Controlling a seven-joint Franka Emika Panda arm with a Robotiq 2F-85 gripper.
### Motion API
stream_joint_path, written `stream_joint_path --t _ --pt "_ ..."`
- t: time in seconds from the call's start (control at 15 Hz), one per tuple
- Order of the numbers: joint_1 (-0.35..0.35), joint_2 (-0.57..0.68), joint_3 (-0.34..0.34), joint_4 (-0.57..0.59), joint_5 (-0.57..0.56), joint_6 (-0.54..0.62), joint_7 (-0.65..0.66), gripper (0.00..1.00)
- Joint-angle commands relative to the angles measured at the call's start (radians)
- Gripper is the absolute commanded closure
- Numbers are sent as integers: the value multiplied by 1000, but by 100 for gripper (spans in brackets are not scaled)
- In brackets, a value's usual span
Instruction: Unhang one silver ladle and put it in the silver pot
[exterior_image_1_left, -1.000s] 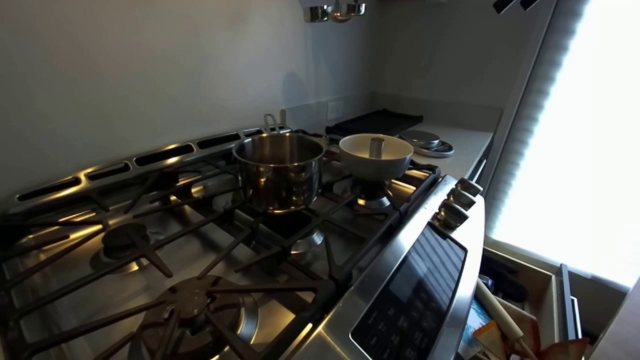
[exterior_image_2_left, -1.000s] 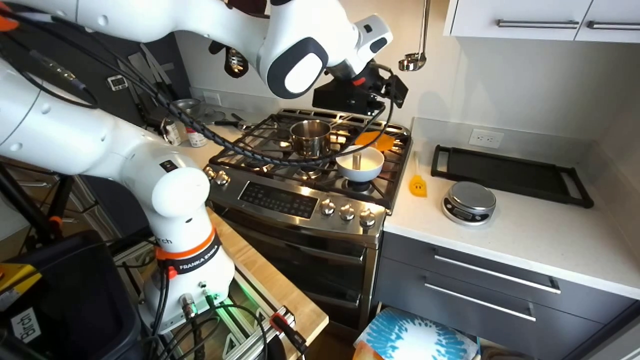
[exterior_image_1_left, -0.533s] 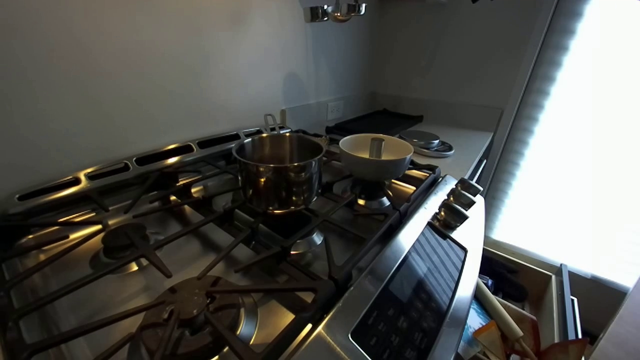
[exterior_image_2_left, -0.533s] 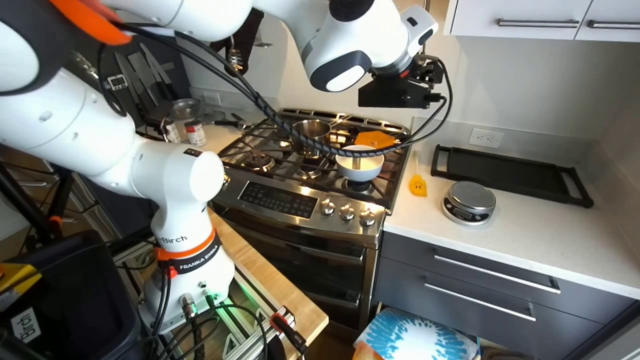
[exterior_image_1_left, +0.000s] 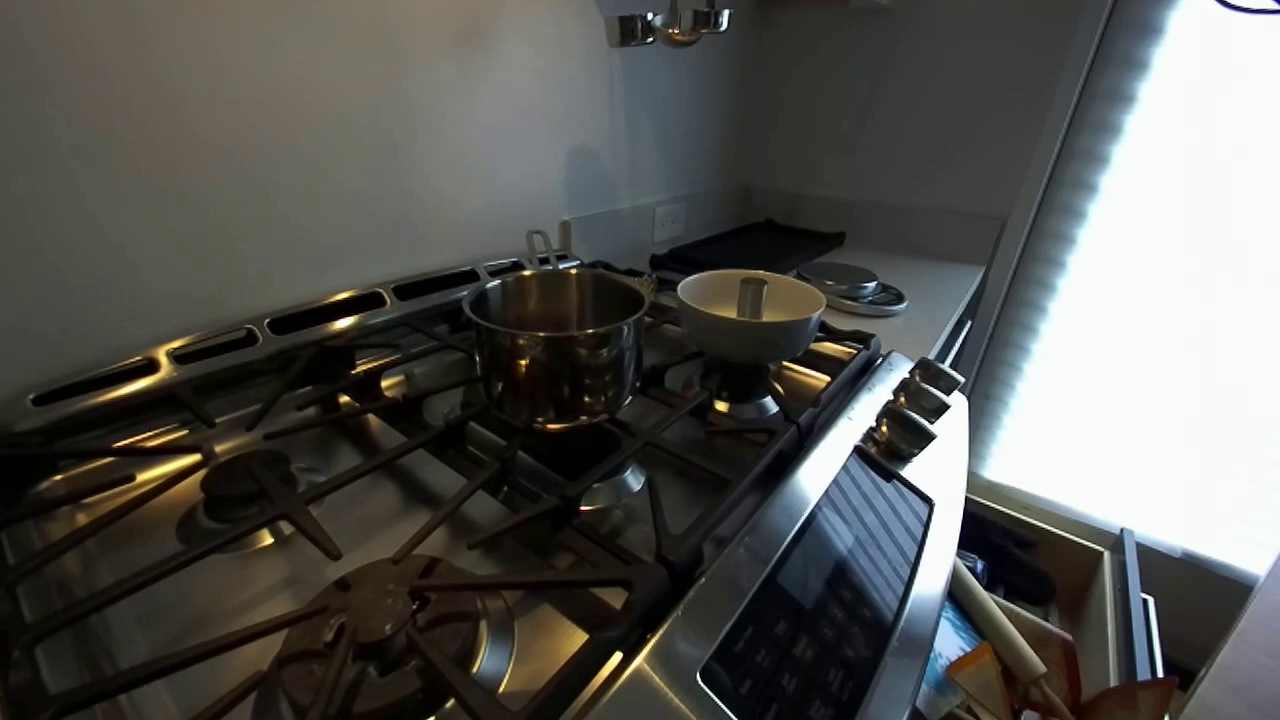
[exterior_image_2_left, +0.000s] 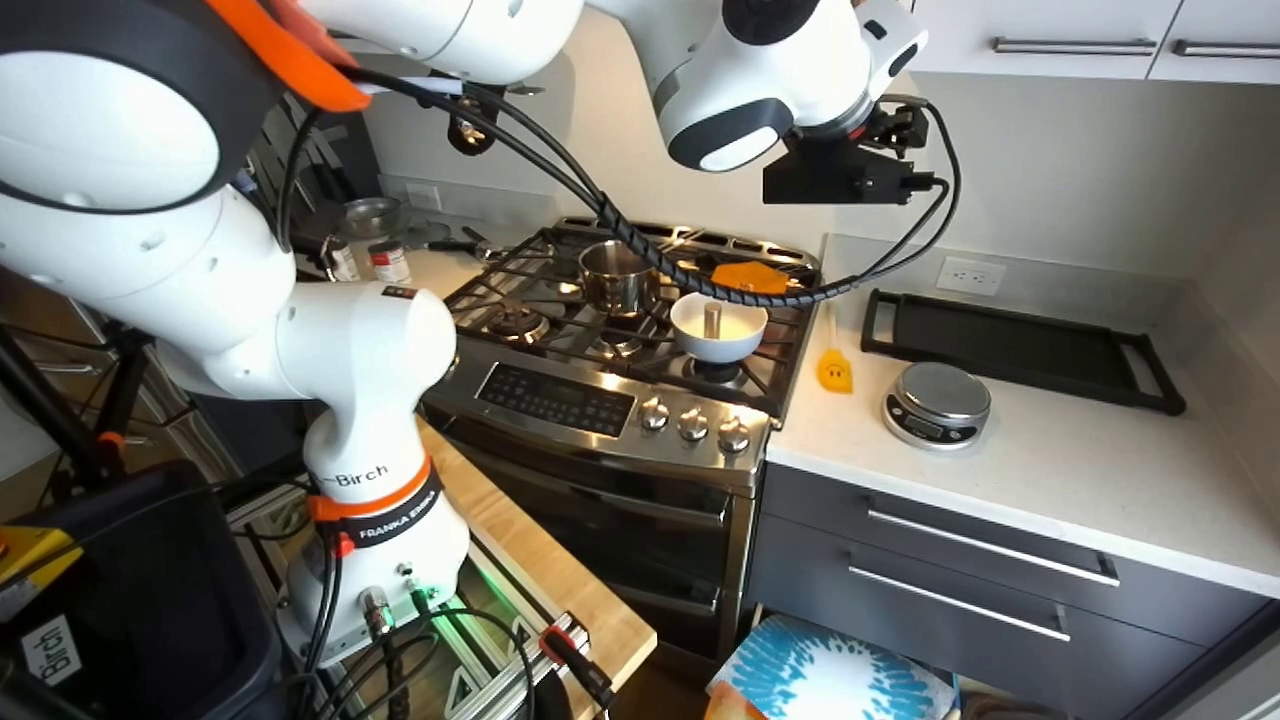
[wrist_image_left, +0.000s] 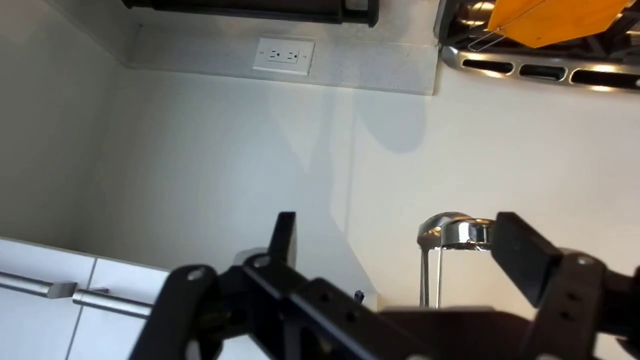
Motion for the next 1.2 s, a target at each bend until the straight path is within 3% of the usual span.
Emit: stream_joint_path --t 0.0,0.13,0.4,0.53,0.8,0.87,0.93,1.13 --pt "32 -17 -21 -2 -32 25 57 0" --pt "123 -40 -57 21 16 45 132 0" --pt "286 -75 -108 95 10 12 316 0" --pt "327 -24 -137 121 -18 29 398 0" --pt "386 162 -214 91 -89 203 523 0" --pt "409 180 -232 84 -131 248 528 0" --pt "375 81 -197 84 -167 182 544 0" --pt "401 160 -219 81 -201 234 589 0"
